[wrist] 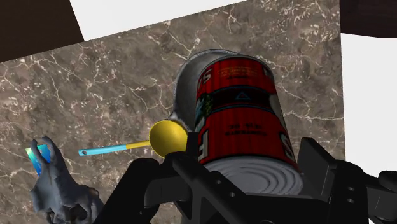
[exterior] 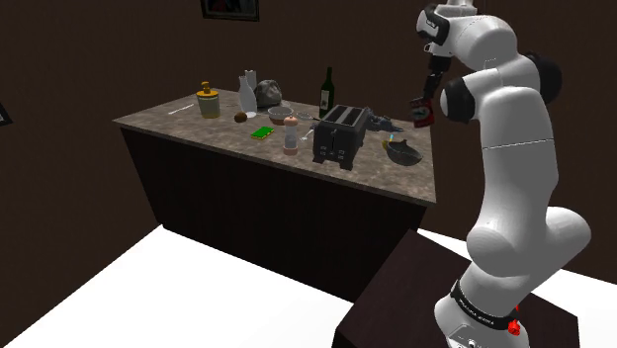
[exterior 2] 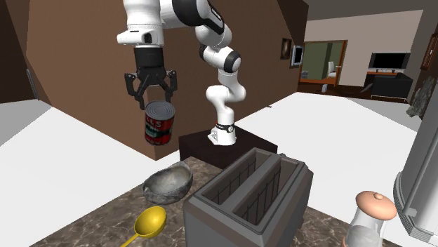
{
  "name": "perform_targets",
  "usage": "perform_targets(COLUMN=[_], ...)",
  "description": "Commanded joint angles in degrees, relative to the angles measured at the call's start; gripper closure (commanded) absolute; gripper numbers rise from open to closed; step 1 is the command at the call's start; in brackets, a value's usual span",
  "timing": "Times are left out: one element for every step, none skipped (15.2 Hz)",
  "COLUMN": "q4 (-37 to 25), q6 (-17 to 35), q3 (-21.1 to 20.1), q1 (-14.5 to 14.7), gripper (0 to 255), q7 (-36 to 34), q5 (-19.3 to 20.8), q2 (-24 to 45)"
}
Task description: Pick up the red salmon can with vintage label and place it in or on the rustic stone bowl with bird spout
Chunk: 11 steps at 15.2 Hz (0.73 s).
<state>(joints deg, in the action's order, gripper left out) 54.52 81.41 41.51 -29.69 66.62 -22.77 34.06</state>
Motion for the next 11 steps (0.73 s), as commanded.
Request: perform_targets(q4=[2.4,4.0,5.4,6.8,8.2,9.4,10.7,11.8,12.9,14.0,15.0], q6=[1.8,2.9,3.9,4.9,5.9,6.9,7.8,8.7,9.6,10.5,11.3], q3=[0.2,0.3,0.4,0.5,0.6,0.6,0.7,0.7,0.8,0.8,0.8], q1=[0.8,1.4,2.0,2.5,2.9,3.4,3.8,4.1,4.5,4.8,5.1], gripper=[255,255,255,255,255,255,255,255,255,255,255], q7=[0.4,0.5,0.6,0.7,0.8,0.9,1.0,1.0,1.1,1.2,1.3], q5=[0.3,0.5,0.7,0.9,1.1,1.2,1.3,1.4,1.5,1.6,1.7], q2=[-0.5,-0.9,-1.3,-1.6,-1.9,-2.2,-2.4,-2.6,-2.8,-2.9,-3.0])
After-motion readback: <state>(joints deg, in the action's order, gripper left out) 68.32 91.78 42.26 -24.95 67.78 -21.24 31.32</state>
